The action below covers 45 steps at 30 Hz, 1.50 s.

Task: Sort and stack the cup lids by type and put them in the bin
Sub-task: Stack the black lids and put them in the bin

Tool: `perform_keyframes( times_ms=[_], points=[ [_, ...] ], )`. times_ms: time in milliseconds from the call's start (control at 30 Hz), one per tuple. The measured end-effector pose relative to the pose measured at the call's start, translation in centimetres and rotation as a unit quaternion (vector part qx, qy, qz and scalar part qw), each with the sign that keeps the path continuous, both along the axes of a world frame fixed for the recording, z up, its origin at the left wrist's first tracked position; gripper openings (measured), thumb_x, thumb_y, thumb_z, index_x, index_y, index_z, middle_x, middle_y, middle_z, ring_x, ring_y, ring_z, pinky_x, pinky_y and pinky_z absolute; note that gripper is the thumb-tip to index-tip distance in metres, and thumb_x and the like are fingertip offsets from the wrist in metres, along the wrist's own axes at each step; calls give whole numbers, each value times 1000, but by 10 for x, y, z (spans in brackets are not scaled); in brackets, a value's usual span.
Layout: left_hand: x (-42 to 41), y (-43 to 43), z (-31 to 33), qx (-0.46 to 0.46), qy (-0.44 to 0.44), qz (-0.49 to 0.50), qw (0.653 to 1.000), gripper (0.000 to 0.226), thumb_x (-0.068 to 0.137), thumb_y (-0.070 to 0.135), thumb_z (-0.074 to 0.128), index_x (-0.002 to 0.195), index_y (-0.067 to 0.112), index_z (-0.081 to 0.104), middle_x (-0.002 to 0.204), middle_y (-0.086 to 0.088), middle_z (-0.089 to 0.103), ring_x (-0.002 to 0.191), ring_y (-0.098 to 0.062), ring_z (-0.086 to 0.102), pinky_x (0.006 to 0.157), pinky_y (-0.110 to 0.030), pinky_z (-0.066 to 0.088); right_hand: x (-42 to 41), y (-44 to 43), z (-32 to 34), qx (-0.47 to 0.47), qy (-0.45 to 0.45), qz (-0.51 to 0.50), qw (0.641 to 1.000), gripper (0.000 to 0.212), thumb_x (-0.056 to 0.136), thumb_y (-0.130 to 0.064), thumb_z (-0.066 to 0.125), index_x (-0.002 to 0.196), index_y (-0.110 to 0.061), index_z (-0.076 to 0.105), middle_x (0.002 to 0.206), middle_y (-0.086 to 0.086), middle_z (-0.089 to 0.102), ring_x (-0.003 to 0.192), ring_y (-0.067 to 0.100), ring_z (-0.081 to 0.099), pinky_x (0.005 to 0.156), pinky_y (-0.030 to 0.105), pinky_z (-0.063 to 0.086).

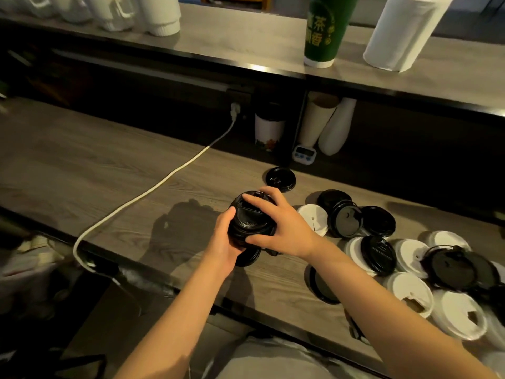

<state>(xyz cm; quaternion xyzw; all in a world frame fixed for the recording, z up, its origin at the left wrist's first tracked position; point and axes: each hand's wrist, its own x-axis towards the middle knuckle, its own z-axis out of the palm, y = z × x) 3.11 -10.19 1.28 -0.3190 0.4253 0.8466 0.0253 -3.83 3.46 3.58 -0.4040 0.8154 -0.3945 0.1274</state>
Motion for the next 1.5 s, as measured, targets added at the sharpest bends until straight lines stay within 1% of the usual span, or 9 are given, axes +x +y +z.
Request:
perform_keyframes(
  times_ms=[100,167,300,500,633,800,933,1333,1500],
  points=[
    [1,2,2,-24,-3,-12,1000,45,92,37,40,129,13,52,123,-15,61,107,-26,60,76,-34,48,5,3,-3,1,-18,4,1000,83,74,-47,66,146,-29,30,147,-1,23,134,16,34,108,36,38],
    [1,4,2,-40,-6,-14,999,45,91,36,40,126,12,54,122,-16,62,108,-26,60,76,-33,48,11,2,0,-55,-131,-24,990,80,80,-47,60,148,-25,23,150,-2,25,137,11,31,112,31,32],
    [0,15,6,-86,-5,-7,996,42,92,32,43,126,9,51,122,-15,60,110,-25,59,81,-35,50,17,-7,5,-193,-350,-212,892,50,100,-36,38,147,-25,26,150,-4,33,137,12,32,114,31,28],
    [-7,39,18,-99,17,-52,994,15,93,20,44,104,23,52,106,-7,61,99,-22,59,90,-42,48,16,6,3,-148,-319,-263,899,39,99,-32,40,135,-19,45,133,3,51,122,16,49,105,33,40],
    [-22,65,22,-76,20,-100,992,20,91,24,51,110,22,53,109,-7,62,102,-23,60,84,-40,51,18,44,8,-220,-323,-325,861,24,97,-29,47,118,-20,52,120,6,58,109,15,58,89,25,49],
    [-46,122,34,-56,30,-167,984,23,90,16,54,111,24,52,106,-5,63,99,-21,60,82,-37,50,16,103,21,-233,-254,-401,849,20,90,-39,52,103,-27,60,119,12,58,111,23,57,97,42,47],
    [-55,170,47,-66,69,-206,974,24,89,10,55,105,28,52,103,-3,62,101,-21,60,84,-35,50,20,152,35,-268,-235,-438,825,12,97,-22,47,102,-23,58,110,7,61,102,18,59,90,33,48],
    [-66,354,95,-85,146,-332,928,25,90,14,54,114,20,50,102,-2,61,89,-13,62,71,-24,50,35,339,73,-306,-234,-506,771,21,98,-34,41,104,-22,58,102,-3,65,95,11,62,75,21,46],
    [-64,440,101,-91,144,-358,918,24,89,11,54,111,19,51,108,-8,61,101,-22,60,88,-34,48,45,422,79,-305,-200,-523,770,22,99,-29,41,111,-20,57,102,-5,64,88,0,61,66,5,46]
  ],
)
